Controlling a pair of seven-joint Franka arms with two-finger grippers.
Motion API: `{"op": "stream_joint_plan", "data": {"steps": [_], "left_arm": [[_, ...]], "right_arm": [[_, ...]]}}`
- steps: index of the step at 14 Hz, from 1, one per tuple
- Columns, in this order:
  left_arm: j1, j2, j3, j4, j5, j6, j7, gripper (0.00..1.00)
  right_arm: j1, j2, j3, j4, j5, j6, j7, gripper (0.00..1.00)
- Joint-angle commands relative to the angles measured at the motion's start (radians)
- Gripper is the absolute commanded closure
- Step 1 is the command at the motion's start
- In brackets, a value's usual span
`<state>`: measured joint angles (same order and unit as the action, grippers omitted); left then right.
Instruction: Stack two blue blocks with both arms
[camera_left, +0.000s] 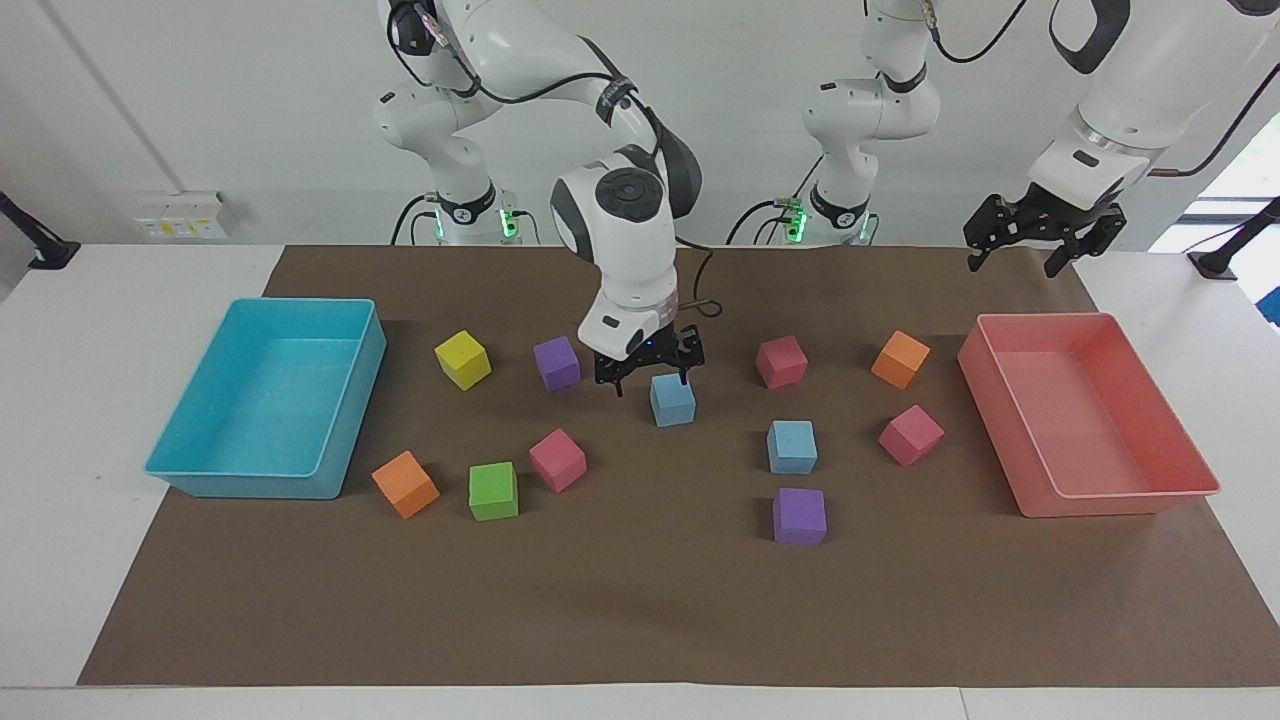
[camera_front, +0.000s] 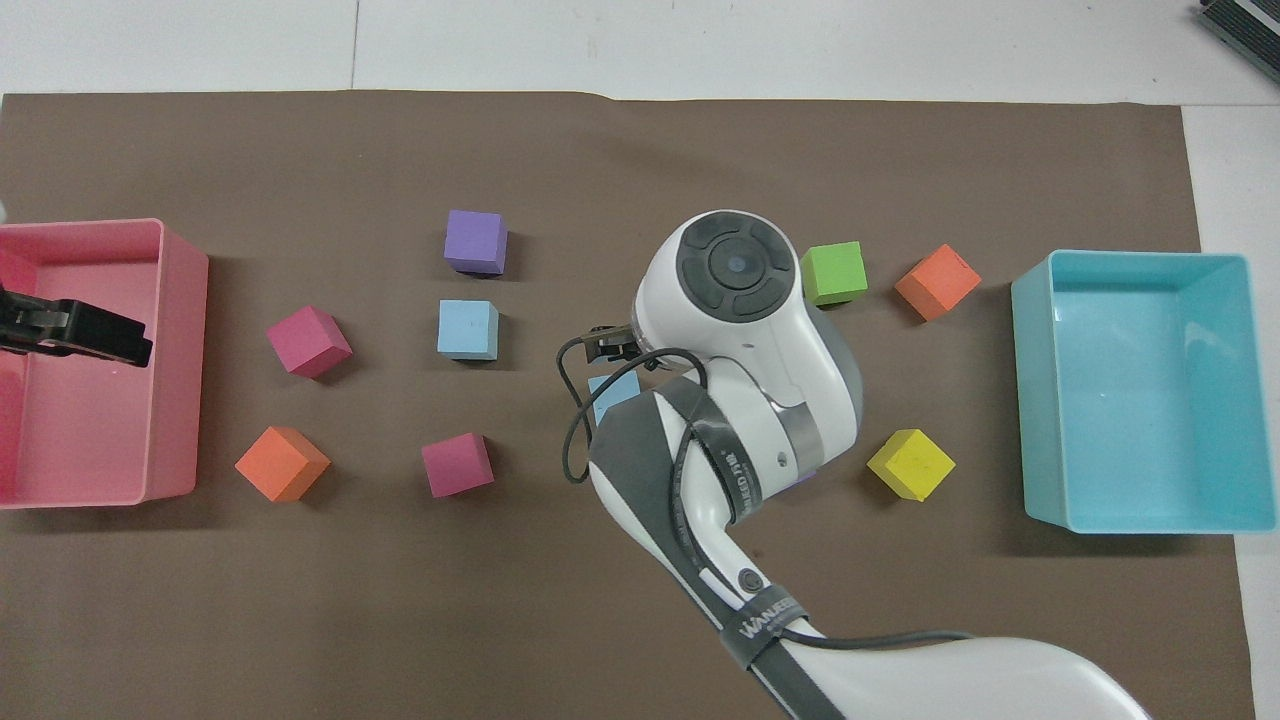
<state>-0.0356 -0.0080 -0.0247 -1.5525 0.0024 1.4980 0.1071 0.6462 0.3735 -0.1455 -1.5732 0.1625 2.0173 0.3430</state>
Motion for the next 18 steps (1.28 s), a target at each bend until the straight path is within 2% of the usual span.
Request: {"op": "stream_joint_plan", "data": {"steps": [1, 3, 5, 10, 12, 13, 15, 16, 17, 18], "left_arm": [[0.006, -0.021, -0.001, -0.02, -0.012, -0.002, -0.006, 0.0], [0.006, -0.021, -0.001, -0.02, -0.012, -0.002, -0.006, 0.0], [0.006, -0.021, -0.001, -0.02, -0.012, -0.002, -0.006, 0.0], [0.006, -0.021, -0.001, -0.02, -0.012, -0.002, -0.006, 0.0], [0.008, -0.021, -0.001, -0.02, -0.012, -0.002, -0.006, 0.0], [0.006, -0.021, -0.001, -0.02, -0.012, -0.002, -0.006, 0.0], [0.008, -0.026, -0.001, -0.024, -0.012, -0.024, -0.006, 0.0], [0.01, -0.029, 0.002, -0.015, -0.012, -0.036, -0.006, 0.0], [0.016, -0.027, 0.0, -0.003, -0.01, -0.03, -0.004, 0.0], [0.016, -0.027, -0.001, 0.0, -0.01, -0.027, -0.01, 0.0]], "right_arm": [[-0.074, -0.05, 0.01, -0.041, 0.127, -0.049, -0.085, 0.0], [-0.118, -0.057, 0.007, -0.077, 0.251, -0.052, -0.233, 0.0], [-0.163, -0.061, 0.009, -0.094, 0.307, -0.055, -0.355, 0.0], [-0.187, -0.028, 0.007, -0.159, 0.563, -0.038, -0.467, 0.0], [-0.191, -0.025, 0.007, -0.2, 0.626, -0.01, -0.527, 0.01], [-0.191, -0.025, 0.007, -0.215, 0.638, -0.005, -0.545, 0.13], [-0.191, -0.022, 0.007, -0.255, 0.692, 0.009, -0.591, 0.44], [-0.191, -0.021, 0.007, -0.272, 0.719, 0.018, -0.608, 0.62], [-0.191, -0.018, 0.007, -0.278, 0.741, 0.02, -0.61, 0.85], [-0.191, -0.016, 0.007, -0.283, 0.755, 0.02, -0.602, 1.0]]}}
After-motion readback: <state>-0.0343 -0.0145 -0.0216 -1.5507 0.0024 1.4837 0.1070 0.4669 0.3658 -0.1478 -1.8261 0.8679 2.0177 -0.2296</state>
